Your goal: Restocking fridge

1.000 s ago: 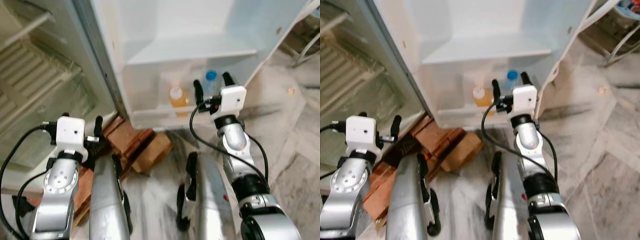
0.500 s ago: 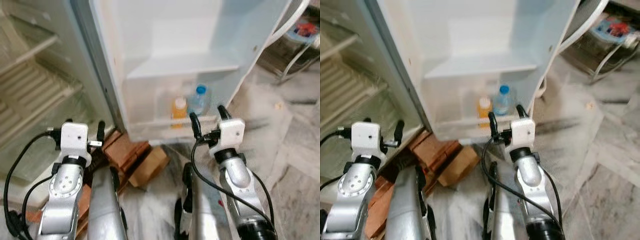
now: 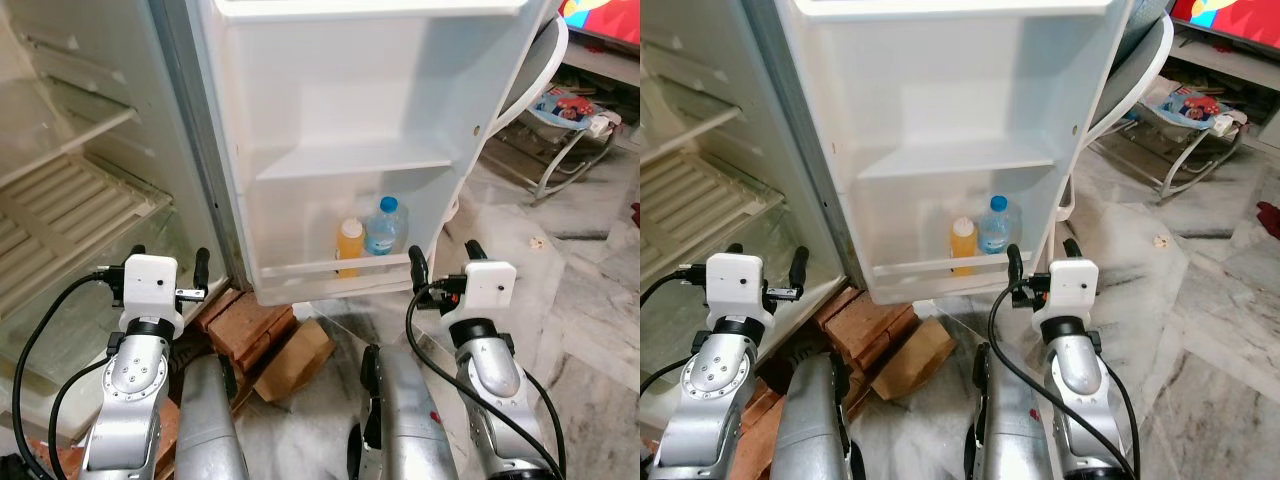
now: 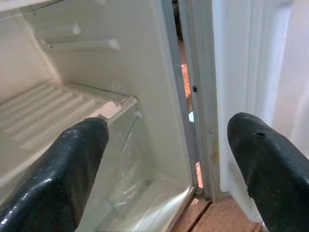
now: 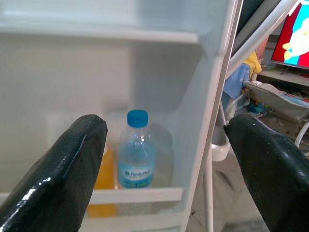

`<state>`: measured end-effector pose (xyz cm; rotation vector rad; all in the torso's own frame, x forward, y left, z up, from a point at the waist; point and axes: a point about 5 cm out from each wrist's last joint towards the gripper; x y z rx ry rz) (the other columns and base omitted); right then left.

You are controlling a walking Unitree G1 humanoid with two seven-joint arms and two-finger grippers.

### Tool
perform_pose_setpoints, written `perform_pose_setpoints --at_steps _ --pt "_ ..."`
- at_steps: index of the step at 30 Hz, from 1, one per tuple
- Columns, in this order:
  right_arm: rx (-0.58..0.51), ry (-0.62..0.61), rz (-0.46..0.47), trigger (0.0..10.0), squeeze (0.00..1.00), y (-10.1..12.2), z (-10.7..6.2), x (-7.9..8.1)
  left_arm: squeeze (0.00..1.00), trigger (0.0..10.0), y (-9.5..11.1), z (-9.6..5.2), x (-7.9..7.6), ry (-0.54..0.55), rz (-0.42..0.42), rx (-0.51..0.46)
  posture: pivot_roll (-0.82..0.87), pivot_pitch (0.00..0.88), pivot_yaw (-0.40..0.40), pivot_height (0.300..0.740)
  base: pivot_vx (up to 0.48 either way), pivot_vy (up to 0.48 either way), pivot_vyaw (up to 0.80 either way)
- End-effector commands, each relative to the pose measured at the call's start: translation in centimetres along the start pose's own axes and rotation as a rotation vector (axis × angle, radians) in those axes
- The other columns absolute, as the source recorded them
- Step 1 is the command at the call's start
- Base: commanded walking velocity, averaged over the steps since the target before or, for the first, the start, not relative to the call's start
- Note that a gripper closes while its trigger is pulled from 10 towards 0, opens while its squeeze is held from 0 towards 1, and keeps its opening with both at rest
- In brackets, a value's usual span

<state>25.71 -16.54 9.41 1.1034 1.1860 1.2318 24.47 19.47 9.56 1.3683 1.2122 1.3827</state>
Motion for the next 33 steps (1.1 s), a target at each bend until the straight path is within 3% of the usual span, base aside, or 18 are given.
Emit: perform_pose_setpoints --at_steps 1,6,10,16,23,29,33 --pt "0.013 -0.027 0.002 10.0 0.0 -0.1 0.3 -0.3 0.0 10.0 -0.3 -0.1 0.0 -0.004 0.012 0.005 0.08 0.0 -0.005 0.566 0.0 0.0 0.0" --pt "0.007 -0.025 0.01 10.0 0.0 0.1 0.8 -0.2 0.0 10.0 -0.1 0.1 -1.0 -0.029 -0.003 -0.012 0.08 0.0 -0.014 0.596 0.0 0.0 0.0" --pt "-0.02 -0.006 0.017 10.0 0.0 0.6 2.0 0.4 0.0 10.0 0.5 0.7 -2.0 -0.045 -0.012 -0.047 0.07 0.0 -0.014 0.626 0.0 0.0 0.0" --pt "-0.038 0.006 0.018 10.0 0.0 1.1 2.8 0.6 0.0 10.0 0.7 1.1 -2.0 -0.036 -0.009 -0.059 0.07 0.0 -0.021 0.661 0.0 0.0 0.0" --pt "-0.002 0.036 0.018 10.0 0.0 0.4 2.3 0.3 0.0 10.0 -0.2 1.7 -1.6 0.02 0.049 -0.018 0.07 0.0 -0.023 0.706 0.0 0.0 0.0" --pt "0.081 -0.046 0.096 10.0 0.0 -1.0 1.1 -0.9 0.0 10.0 -0.7 1.4 -1.7 -0.007 0.014 0.007 0.06 0.0 -0.021 0.74 0.0 0.0 0.0" --pt "0.075 -0.025 0.064 10.0 0.0 -1.0 0.6 -0.8 0.0 10.0 -0.9 1.4 -2.0 -0.02 0.007 0.009 0.05 0.0 -0.019 0.74 0.0 0.0 0.0"
Point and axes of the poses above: a point about 5 cm out from each wrist's last joint towards the gripper, its own z axis pointing out of the wrist towards the gripper, its own y axis along the axis of the wrist's last joint, x = y × z, and after that the axes turned 1 degree about -z, right-handed
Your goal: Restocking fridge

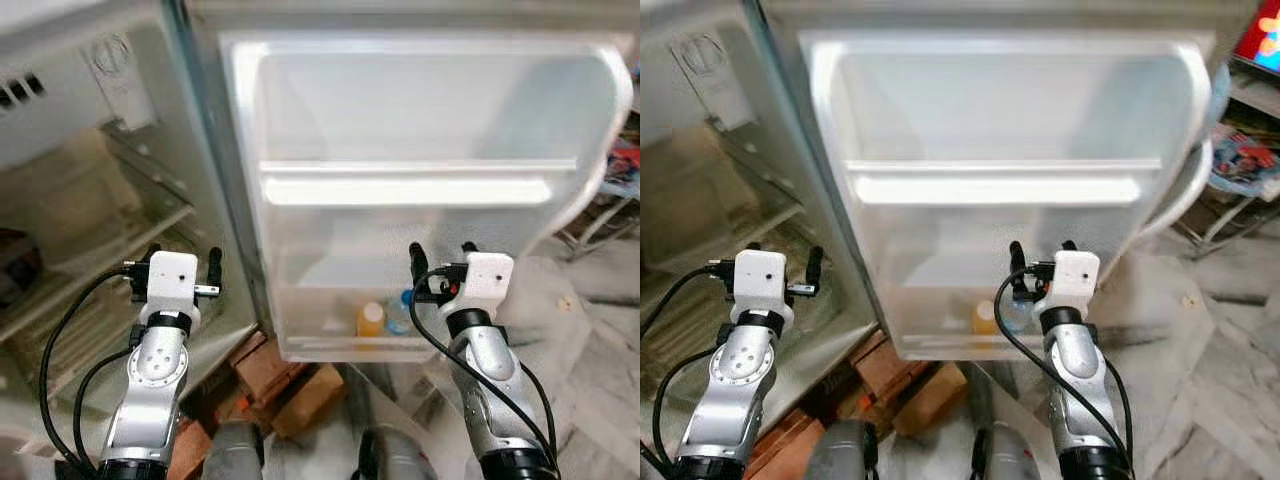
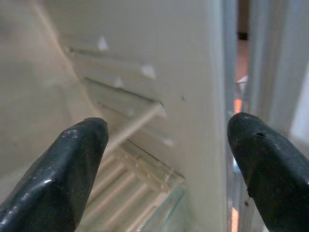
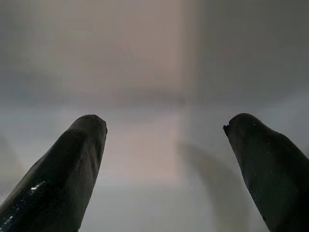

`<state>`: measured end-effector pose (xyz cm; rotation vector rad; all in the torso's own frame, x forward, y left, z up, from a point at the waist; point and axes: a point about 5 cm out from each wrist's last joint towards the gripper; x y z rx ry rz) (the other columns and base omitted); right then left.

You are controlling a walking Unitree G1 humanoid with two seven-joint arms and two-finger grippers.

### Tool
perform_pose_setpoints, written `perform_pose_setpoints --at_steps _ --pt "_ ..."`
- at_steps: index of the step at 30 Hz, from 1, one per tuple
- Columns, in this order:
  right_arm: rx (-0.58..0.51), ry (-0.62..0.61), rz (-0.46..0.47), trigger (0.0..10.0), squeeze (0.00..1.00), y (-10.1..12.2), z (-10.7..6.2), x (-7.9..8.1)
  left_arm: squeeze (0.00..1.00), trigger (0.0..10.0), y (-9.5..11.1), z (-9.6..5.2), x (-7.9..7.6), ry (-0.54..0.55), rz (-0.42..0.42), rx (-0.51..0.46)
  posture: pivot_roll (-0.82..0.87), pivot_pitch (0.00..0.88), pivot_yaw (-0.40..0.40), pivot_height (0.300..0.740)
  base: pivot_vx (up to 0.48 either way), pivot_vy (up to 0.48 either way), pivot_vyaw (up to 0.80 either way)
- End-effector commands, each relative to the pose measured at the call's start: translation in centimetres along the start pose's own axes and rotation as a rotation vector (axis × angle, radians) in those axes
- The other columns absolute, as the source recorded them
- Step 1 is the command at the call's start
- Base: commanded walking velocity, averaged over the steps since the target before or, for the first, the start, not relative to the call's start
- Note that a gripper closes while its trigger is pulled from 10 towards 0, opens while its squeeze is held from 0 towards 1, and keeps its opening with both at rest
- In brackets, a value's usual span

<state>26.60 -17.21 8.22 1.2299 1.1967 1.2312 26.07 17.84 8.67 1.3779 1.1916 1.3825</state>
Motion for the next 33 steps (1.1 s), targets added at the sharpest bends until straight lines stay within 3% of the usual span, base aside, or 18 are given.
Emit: perform_pose_setpoints --at_steps 1,4,12,21,33 --pt "-0.006 -0.001 -0.01 10.0 0.0 0.2 -0.2 -0.1 0.0 10.0 -0.5 -0.1 -0.2 -0.007 -0.002 0.021 0.05 0.0 -0.02 0.74 0.0 0.0 0.0" --pt "0.037 -0.022 -0.01 10.0 0.0 -0.4 -0.3 -0.4 0.0 10.0 -1.0 -0.1 -0.6 -0.011 -0.028 0.081 0.05 0.0 -0.02 0.74 0.0 0.0 0.0" --pt "0.103 -0.028 0.014 10.0 0.0 -1.2 0.0 -0.4 0.0 10.0 -0.8 0.0 -0.3 0.0 -0.012 0.059 0.06 0.0 -0.032 0.74 0.0 0.0 0.0" --pt "0.163 -0.027 0.0 10.0 0.0 -2.1 -0.8 0.0 0.0 10.0 -0.7 -0.2 -0.3 0.007 0.022 0.051 0.06 0.0 -0.034 0.74 0.0 0.0 0.0" --pt "0.154 -0.013 0.003 10.0 0.0 -1.5 -0.4 0.3 0.0 10.0 -0.6 -0.2 -0.3 0.018 0.029 0.05 0.06 0.0 -0.036 0.74 -0.058 0.0 0.0"
Point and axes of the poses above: a point about 5 cm out from each wrist's last joint towards the gripper, its own z axis pointing out of the wrist towards the gripper, its own y axis along the axis of the wrist's last joint, x = y × z, and after that the axes turned 1 degree about -z, right-handed
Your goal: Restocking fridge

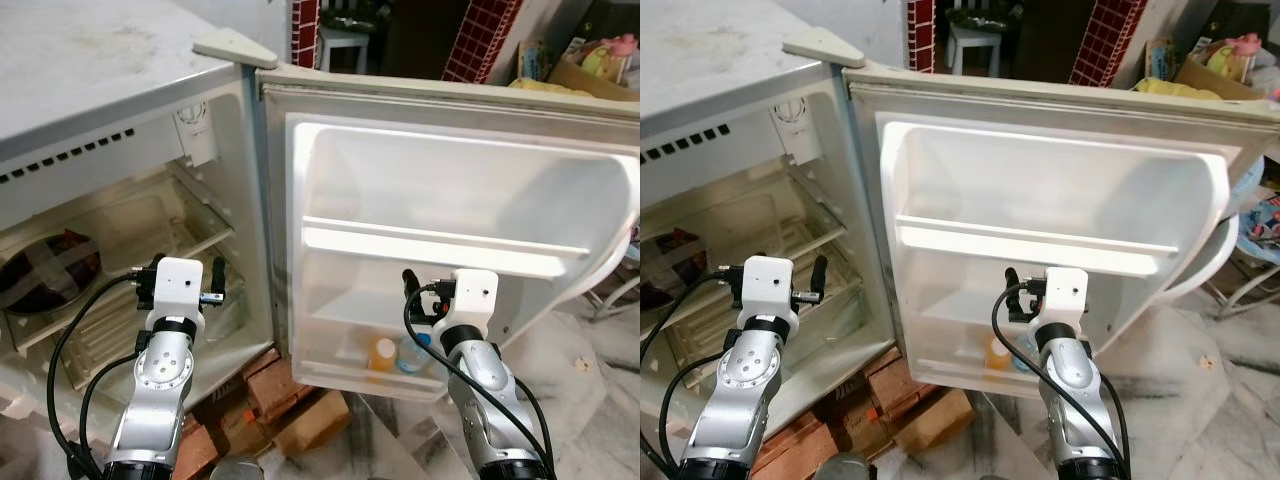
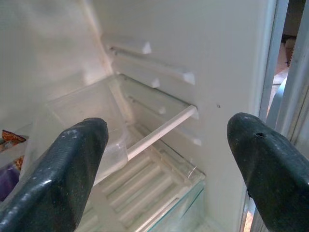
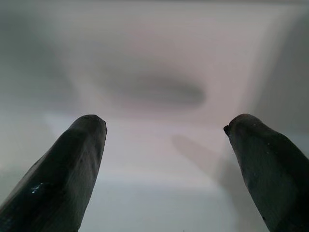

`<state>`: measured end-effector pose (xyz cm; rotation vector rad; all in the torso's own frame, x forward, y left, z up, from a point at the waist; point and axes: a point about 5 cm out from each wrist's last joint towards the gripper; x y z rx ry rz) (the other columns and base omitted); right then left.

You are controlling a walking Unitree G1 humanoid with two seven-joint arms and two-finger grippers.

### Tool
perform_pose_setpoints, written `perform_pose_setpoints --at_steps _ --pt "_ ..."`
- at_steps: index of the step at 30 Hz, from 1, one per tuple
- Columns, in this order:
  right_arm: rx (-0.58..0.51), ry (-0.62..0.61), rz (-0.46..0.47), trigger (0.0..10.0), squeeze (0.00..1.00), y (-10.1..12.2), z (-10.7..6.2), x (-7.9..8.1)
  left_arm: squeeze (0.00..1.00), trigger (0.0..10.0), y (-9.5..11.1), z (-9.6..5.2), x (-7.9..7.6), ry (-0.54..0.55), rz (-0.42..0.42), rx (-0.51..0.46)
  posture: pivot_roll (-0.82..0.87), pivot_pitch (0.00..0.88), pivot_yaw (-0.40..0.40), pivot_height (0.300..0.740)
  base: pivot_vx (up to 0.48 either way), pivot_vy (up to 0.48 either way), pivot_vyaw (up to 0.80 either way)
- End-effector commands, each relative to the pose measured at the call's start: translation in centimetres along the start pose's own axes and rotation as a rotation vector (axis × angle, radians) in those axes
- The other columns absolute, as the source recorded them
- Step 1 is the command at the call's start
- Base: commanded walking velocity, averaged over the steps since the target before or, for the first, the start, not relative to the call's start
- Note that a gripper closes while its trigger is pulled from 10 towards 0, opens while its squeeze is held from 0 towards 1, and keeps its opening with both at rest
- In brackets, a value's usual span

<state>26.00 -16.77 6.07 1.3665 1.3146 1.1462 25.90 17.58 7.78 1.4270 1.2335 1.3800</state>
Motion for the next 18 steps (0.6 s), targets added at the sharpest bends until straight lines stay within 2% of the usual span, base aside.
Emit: perform_pose_setpoints --at_steps 1,15,17,18 --pt "-0.018 -0.004 -0.007 10.0 0.0 0.7 0.1 -0.1 0.0 10.0 0.2 -0.1 0.2 0.01 0.01 -0.006 0.06 0.0 -0.035 0.74 -0.401 0.0 0.0" --pt "-0.033 -0.004 0.038 10.0 0.0 1.0 0.1 0.1 0.0 10.0 0.1 -0.1 0.2 0.013 0.021 0.0 0.06 0.0 -0.033 0.74 -0.268 0.0 0.0" --pt "-0.105 -0.009 0.1 10.0 0.0 1.9 0.0 -0.1 0.0 10.0 0.1 0.0 0.3 0.021 0.022 0.0 0.07 0.0 -0.034 0.74 -0.405 0.0 0.0" --pt "-0.105 -0.009 0.1 10.0 0.0 1.9 0.0 -0.1 0.0 10.0 0.1 0.0 0.3 0.021 0.022 0.0 0.07 0.0 -0.034 0.74 -0.398 0.0 0.0"
Point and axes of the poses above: a point about 5 cm out from each wrist's last joint towards the gripper, its own z axis pointing out of the wrist towards the gripper, its own y axis along the axis of the wrist's last joint, x = y × z, and after that the axes turned 1 degree about -z, right-handed
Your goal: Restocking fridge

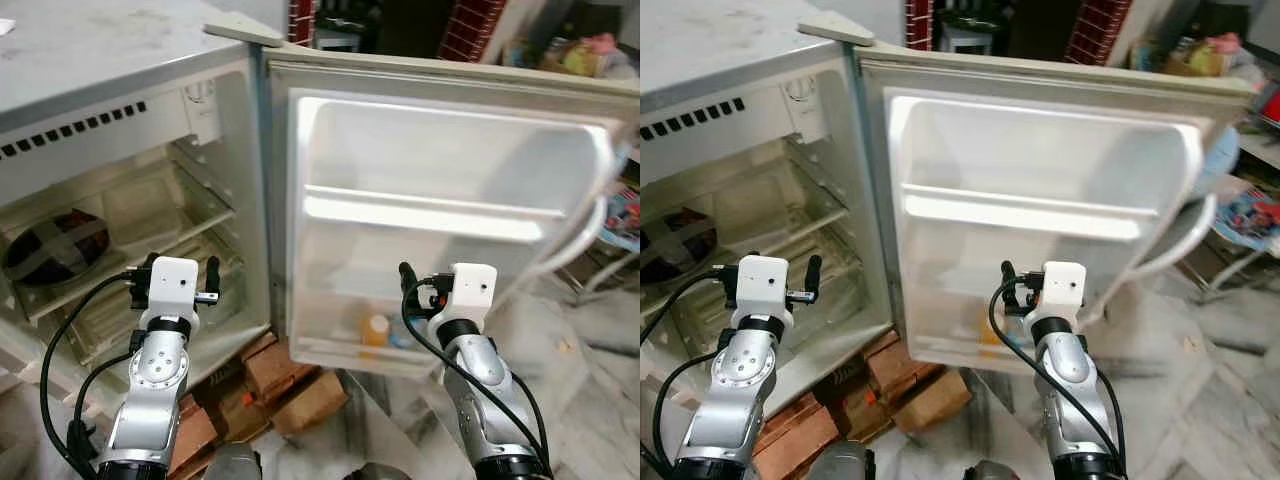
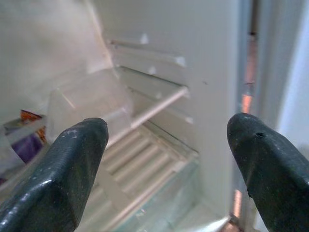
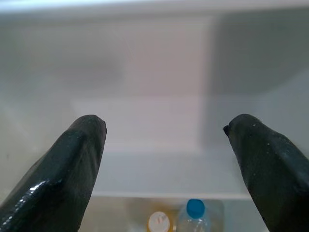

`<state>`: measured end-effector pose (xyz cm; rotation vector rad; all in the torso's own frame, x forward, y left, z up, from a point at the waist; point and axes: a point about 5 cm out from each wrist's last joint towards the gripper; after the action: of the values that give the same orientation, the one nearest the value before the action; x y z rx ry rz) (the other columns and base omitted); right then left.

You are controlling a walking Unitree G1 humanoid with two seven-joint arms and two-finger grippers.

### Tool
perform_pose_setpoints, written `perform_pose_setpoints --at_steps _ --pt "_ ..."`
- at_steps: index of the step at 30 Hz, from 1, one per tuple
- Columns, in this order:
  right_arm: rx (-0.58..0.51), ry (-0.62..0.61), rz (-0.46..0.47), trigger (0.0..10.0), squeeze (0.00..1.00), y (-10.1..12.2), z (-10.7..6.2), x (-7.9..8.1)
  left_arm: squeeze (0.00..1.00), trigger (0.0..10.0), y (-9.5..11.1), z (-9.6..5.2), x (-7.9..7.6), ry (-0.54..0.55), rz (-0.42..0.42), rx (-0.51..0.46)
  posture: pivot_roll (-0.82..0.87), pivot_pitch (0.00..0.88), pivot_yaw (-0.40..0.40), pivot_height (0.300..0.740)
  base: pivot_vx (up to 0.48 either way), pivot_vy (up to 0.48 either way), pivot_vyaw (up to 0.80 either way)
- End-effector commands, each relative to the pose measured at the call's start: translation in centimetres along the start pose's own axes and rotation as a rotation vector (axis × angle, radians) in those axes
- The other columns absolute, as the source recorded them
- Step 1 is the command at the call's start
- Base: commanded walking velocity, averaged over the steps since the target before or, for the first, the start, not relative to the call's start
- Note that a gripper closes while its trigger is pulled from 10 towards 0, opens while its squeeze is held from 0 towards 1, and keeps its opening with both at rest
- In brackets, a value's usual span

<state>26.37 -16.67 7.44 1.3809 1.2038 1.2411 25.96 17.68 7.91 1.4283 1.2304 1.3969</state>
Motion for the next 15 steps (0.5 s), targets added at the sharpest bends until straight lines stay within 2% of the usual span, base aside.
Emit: perform_pose_setpoints --at_steps 1,6,12,15 --pt "-0.033 -0.007 0.034 10.0 0.0 0.6 0.0 -0.3 0.0 10.0 0.1 0.1 0.2 0.017 0.008 0.001 0.07 0.0 -0.035 0.74 -0.337 0.0 0.0" --pt "-0.039 0.012 0.013 10.0 0.0 0.7 0.1 -0.1 0.0 10.0 0.2 0.3 -0.1 0.013 0.008 -0.002 0.07 0.0 -0.036 0.74 -0.129 0.0 0.0" --pt "-0.054 0.028 -0.023 10.0 0.0 1.2 0.7 0.1 0.0 10.0 0.4 0.7 -0.1 0.014 0.009 -0.011 0.07 0.0 -0.041 0.74 -0.272 0.0 0.0" --pt "-0.059 0.024 -0.011 10.0 0.0 1.3 1.0 0.0 0.0 10.0 0.5 0.8 -0.1 0.018 0.008 -0.015 0.07 0.0 -0.044 0.74 0.0 0.0 0.0"
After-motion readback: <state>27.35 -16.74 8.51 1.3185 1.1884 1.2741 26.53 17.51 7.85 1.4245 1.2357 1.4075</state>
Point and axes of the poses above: a point about 5 cm out from each wrist's last joint towards the gripper, its own z axis pointing out of the wrist towards the gripper, its own y axis along the axis of the wrist's last joint, x = y × z, and after that the axes turned 1 degree about -z, right-handed
